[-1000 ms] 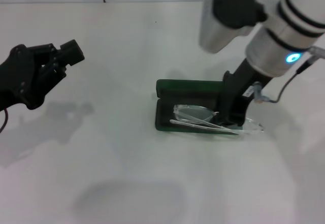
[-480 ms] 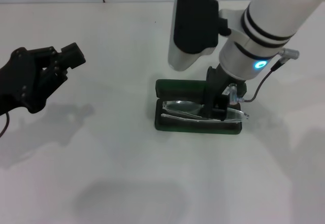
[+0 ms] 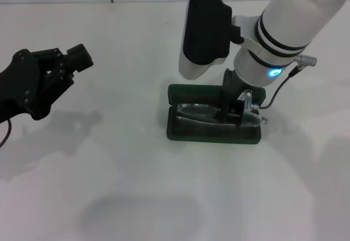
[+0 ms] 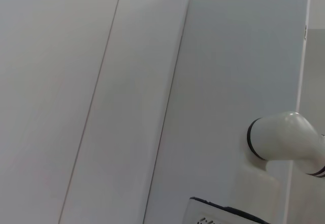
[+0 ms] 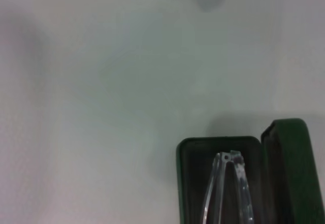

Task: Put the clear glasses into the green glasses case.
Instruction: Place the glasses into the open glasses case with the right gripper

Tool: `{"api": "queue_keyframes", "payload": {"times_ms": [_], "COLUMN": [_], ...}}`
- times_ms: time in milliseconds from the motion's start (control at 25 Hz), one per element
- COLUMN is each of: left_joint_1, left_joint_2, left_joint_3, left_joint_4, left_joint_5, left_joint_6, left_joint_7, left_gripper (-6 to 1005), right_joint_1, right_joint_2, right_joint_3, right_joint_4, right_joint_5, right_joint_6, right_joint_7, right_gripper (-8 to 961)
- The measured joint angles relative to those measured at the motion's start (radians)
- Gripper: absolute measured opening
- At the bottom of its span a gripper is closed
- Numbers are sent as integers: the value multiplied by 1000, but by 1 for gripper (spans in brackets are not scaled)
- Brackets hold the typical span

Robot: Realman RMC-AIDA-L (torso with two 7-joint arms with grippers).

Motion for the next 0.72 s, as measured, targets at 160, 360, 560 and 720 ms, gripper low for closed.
{"api": "queue_keyframes", "payload": {"times_ms": [160,360,560,720], "left_joint_1": [-1,-2,-4,-4], "left_joint_2": [-2,-4,-4,-3], "left_joint_3": [0,0,0,0], "left_joint_4": [-1,-26,-38,-39], "left_joint_5": [0,1,1,2], "left_joint_6": [-3,-3,-3,-4], "left_joint_7": [3,23,33,37], "left_gripper": [53,53,53,53], "right_joint_1": [7,13,18,20], "right_joint_2": [0,0,0,0], "right_joint_3": [-9,-22,-46,-57], "right_joint_4": [10,11,11,11], "right_joint_5": [-9,-19,-23,-29], "right_joint_6": [11,21,43,54], "right_joint_7": [0,0,0,0], "right_gripper": [158,159,161,162]}}
